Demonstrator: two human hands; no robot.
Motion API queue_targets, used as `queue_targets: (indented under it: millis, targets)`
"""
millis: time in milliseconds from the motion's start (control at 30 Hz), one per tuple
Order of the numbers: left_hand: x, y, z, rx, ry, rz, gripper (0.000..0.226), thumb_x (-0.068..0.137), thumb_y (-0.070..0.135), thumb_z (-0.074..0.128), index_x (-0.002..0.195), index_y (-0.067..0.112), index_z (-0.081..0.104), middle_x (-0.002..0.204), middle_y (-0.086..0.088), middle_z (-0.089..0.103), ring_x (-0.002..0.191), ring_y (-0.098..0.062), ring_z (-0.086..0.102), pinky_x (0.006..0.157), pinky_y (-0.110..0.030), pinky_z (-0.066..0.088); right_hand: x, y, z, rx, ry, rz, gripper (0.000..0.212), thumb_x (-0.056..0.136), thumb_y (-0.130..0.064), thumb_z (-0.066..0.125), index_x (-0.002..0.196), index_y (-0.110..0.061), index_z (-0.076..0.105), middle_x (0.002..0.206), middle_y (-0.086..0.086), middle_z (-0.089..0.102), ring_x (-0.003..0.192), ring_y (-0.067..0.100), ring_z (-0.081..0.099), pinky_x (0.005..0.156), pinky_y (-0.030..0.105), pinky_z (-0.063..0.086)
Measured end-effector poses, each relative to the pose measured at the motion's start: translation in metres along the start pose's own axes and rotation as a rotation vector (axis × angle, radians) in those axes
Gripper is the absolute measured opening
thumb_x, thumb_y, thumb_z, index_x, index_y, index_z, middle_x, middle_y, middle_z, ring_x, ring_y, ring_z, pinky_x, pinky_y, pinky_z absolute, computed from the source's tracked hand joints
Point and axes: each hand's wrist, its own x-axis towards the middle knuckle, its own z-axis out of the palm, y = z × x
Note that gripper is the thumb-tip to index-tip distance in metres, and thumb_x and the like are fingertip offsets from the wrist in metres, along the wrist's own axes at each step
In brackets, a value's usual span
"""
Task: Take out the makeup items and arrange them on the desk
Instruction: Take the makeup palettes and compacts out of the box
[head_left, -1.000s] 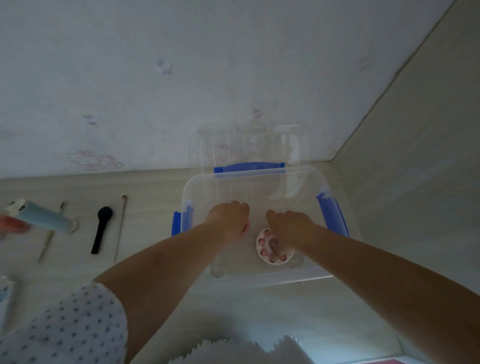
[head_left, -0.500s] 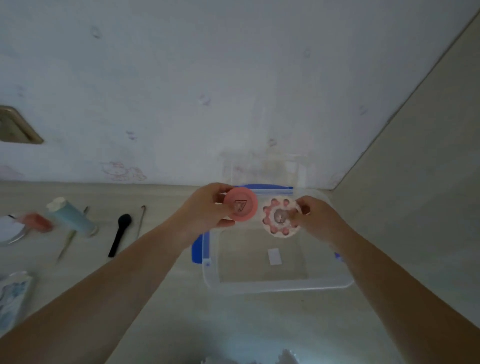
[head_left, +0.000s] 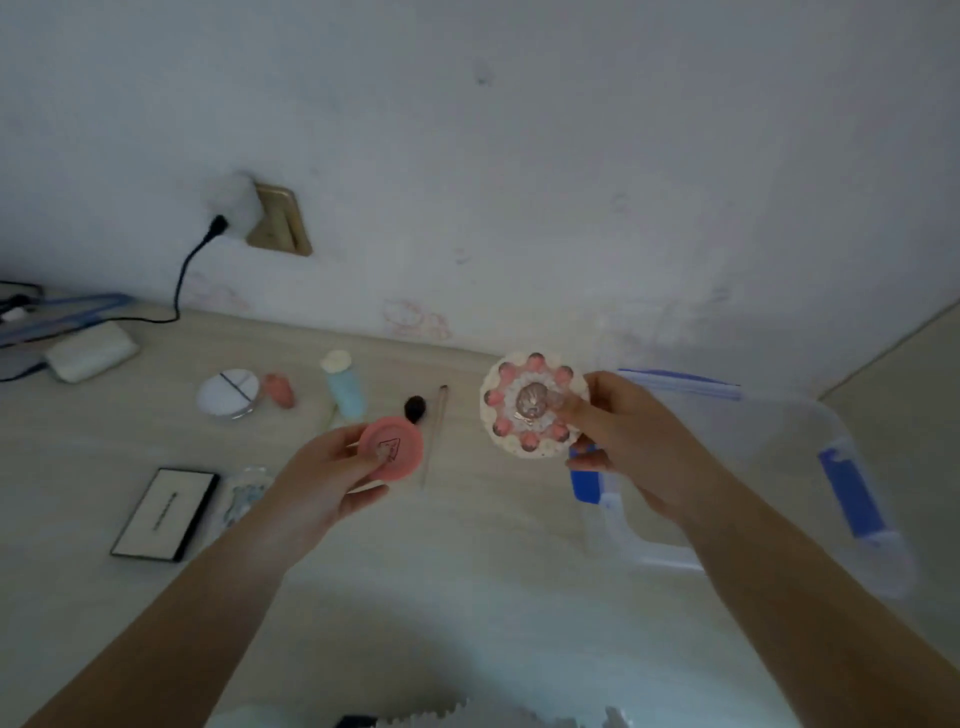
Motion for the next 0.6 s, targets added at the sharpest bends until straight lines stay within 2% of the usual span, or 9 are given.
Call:
queue_targets:
  millis: [100,300,433,533,600]
  targets:
    - [-0.006,-0.022,-0.054,0.044,0.065,-0.064,0.03,0.09,0.009,0.059,0.121,0.012,0.057,0.118,-0.009,0.064,0.103,-0.021,0.063,0.076,-0.03,0.053,0.013,0.009,0.051,-0.004,-0.062,0.043,0.007,0.089,-0.023,0.061,0.091,-0.019,0.055,0.084,0.001,0.06,0.066,0.011,0.056,0.06,0.025,0.053]
    - [-0.013,-0.051,-0.117,0.111,0.12,-0.142,0.022,0.088,0.009,0.062,0.109,0.017,0.061,0.113,-0.008,0.063,0.098,-0.021,0.062,0.073,-0.028,0.052,0.031,0.048,0.133,-0.053,-0.133,0.206,0.017,0.089,-0.025,0.061,0.1,-0.012,0.057,0.084,0.003,0.06,0.068,0.012,0.055,0.067,0.027,0.055]
    - [-0.006,-0.067,-0.13,0.199,0.092,-0.176,0.025,0.089,0.007,0.06,0.113,0.014,0.06,0.113,-0.009,0.064,0.098,-0.02,0.061,0.07,-0.026,0.052,0.035,0.082,0.165,-0.089,-0.122,0.305,0.021,0.088,-0.029,0.062,0.099,-0.011,0.057,0.083,0.003,0.06,0.07,0.014,0.056,0.077,0.031,0.054]
    - [0.002,-0.075,-0.126,0.288,0.059,-0.178,0.02,0.088,0.005,0.058,0.101,0.02,0.061,0.107,-0.007,0.063,0.093,-0.019,0.059,0.07,-0.028,0.051,0.034,0.101,0.176,-0.115,-0.111,0.336,0.023,0.088,-0.029,0.063,0.1,-0.011,0.058,0.086,0.005,0.06,0.073,0.016,0.056,0.077,0.03,0.052]
    - [0.006,-0.081,-0.119,0.38,0.021,-0.162,0.024,0.087,0.004,0.059,0.106,0.018,0.059,0.109,-0.009,0.061,0.088,-0.018,0.058,0.065,-0.027,0.05,0.032,0.111,0.18,-0.131,-0.095,0.345,0.021,0.088,-0.027,0.063,0.101,-0.011,0.059,0.089,0.007,0.062,0.075,0.017,0.056,0.076,0.031,0.051]
